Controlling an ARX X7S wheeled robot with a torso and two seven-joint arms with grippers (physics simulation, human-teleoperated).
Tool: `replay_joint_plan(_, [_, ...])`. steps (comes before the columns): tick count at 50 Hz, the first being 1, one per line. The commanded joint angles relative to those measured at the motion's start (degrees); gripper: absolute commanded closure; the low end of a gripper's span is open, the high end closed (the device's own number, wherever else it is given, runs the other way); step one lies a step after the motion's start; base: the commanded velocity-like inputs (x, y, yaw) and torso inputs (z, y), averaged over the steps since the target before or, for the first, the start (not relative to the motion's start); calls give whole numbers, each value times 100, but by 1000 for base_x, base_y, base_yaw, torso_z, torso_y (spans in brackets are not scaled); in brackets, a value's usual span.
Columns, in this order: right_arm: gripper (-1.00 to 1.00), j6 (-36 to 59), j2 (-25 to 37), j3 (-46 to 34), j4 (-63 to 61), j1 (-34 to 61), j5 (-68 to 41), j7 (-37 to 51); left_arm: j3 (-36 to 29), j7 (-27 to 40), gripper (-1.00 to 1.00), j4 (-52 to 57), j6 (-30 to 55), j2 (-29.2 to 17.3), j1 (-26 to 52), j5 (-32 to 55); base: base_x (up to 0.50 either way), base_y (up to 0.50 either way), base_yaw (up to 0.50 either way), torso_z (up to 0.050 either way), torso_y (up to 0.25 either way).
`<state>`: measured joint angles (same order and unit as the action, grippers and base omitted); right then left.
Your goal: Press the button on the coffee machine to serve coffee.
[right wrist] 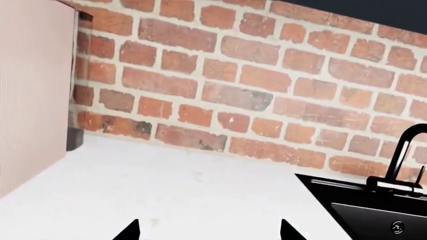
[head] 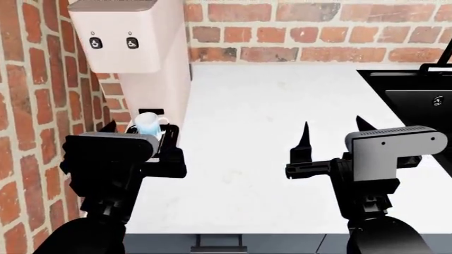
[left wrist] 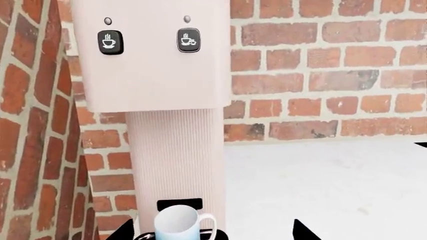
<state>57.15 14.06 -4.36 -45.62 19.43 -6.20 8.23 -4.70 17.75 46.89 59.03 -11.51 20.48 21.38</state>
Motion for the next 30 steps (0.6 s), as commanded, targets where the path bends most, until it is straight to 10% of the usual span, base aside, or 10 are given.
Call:
replay_joint_plan(1, [-100,32,7,-5,8,-1,32,-35,30,-36,-100,45,4,15,32,32,0,0,0,0,0])
replay_joint_plan(18, [-100,-32,31,54,-72,-52,-28,-11,-20,41,-100,-38,-60,-2,-39,58,160,28,0,0,1])
replay_joint_plan(30, [-100,-200,24,99,4,-113,-92,-22,347,449,-100,1001,1811,304,952,613,18,3,0,0,0])
